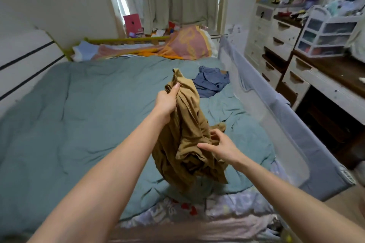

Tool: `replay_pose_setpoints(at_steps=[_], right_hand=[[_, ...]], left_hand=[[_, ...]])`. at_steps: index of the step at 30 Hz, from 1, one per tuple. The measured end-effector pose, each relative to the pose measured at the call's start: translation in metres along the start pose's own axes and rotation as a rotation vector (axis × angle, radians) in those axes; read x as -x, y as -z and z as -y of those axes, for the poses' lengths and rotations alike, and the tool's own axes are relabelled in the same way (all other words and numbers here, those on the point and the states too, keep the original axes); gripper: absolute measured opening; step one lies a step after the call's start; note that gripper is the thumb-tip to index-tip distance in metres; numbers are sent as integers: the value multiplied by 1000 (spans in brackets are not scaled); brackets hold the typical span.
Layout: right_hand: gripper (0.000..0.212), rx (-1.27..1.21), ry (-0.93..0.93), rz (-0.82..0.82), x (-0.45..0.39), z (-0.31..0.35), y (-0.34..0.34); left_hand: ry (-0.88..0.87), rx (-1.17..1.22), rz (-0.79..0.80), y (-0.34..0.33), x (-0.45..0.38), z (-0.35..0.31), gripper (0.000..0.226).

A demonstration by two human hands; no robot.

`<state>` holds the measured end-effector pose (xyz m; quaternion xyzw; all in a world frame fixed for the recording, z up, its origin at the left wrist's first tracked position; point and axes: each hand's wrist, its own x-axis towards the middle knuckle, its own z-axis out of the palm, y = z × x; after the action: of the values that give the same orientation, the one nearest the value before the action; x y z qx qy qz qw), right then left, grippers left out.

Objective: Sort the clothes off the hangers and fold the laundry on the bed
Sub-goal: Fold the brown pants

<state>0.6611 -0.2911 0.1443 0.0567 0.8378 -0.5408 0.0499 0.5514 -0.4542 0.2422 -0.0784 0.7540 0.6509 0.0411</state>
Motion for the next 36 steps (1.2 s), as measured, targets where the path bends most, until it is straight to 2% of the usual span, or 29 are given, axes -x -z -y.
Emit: replay_pose_setpoints(at_steps=[3, 5, 7, 9, 10, 12, 14, 16, 19, 21, 24, 26, 28, 32, 36], right_hand=[[9, -43, 149, -45, -7, 4, -9], [9, -105, 141, -53, -13, 16, -5], [10, -191, 78, -57, -21, 28, 2], [10, -255, 11, -43, -29, 38, 8], [12, -260, -20, -2, -33, 43, 11], [17, -235, -72, 103, -38, 54, 14], [19, -193, -99, 168, -41, 62, 15], [19, -182, -109, 162, -43, 69, 15], [24, -228, -139, 160, -42, 74, 21], [24, -250, -150, 165, -39, 74, 26], [24, -323, -180, 136, -35, 61, 35], [24, -378, -212, 94, -33, 49, 41], [25, -407, -240, 78, -27, 38, 46], [27, -434, -268, 69, -8, 31, 52], [35, -497, -252, -44, 30, 10, 50]], left_hand=[[1, 65, -25, 17, -10, -1, 52], [9, -2, -73, 33, -19, 2, 58], [4, -311, -152, 52, -26, 12, 72], [-94, -533, -178, 65, -9, 25, 76], [-183, -535, -124, 68, 2, 31, 70], [-316, -445, 90, 68, 27, 39, 44], [-258, -360, 293, 63, 46, 47, 32], [-167, -402, 380, 55, 54, 56, 48], [-175, -527, 398, 36, 60, 69, 75], [-227, -458, 341, 20, 62, 75, 72], [-325, -419, 255, -4, 65, 82, 43], [-321, -404, 252, -16, 69, 85, 22], [-245, -298, 255, -25, 72, 92, 8], [-108, -48, 264, -23, 82, 92, 18], [-58, 265, 299, -6, 96, 63, 18]])
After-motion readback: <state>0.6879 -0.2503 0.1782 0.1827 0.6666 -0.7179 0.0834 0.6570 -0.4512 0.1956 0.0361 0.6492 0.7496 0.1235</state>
